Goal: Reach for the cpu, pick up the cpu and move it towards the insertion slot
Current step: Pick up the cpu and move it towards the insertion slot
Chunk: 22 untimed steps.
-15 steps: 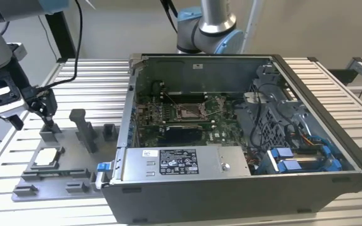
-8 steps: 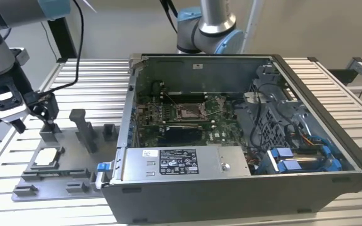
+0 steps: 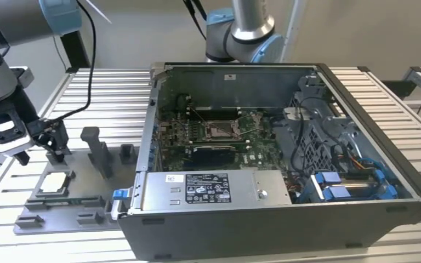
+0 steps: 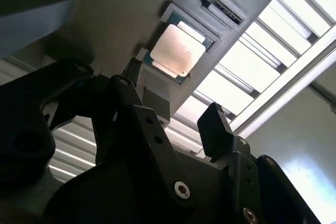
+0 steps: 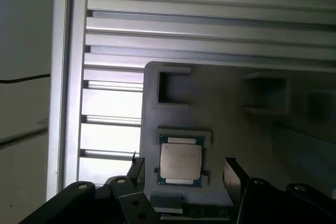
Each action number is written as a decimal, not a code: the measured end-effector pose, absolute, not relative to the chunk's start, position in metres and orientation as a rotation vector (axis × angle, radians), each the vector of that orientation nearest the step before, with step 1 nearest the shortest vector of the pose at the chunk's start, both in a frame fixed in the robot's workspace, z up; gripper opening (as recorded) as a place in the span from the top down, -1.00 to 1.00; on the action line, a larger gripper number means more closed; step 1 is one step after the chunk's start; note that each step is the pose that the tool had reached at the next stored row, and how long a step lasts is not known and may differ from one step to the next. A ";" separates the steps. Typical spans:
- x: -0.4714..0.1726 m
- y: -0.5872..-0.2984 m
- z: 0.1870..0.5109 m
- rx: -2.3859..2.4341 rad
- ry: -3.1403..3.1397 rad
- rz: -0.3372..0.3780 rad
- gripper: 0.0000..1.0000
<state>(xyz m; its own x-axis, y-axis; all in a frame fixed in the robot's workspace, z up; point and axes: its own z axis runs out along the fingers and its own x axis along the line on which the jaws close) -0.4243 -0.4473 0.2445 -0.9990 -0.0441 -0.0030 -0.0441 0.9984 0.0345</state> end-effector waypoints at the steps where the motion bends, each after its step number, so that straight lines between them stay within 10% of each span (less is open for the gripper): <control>1: -0.424 -0.448 0.243 -0.069 3.138 0.054 -1.00; 22: -0.424 -0.454 0.211 -0.063 3.138 0.054 -1.00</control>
<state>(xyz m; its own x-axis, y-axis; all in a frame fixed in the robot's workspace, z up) -0.4243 -0.4544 0.2107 -0.9992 -0.0399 -0.0029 -0.0400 0.9986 0.0344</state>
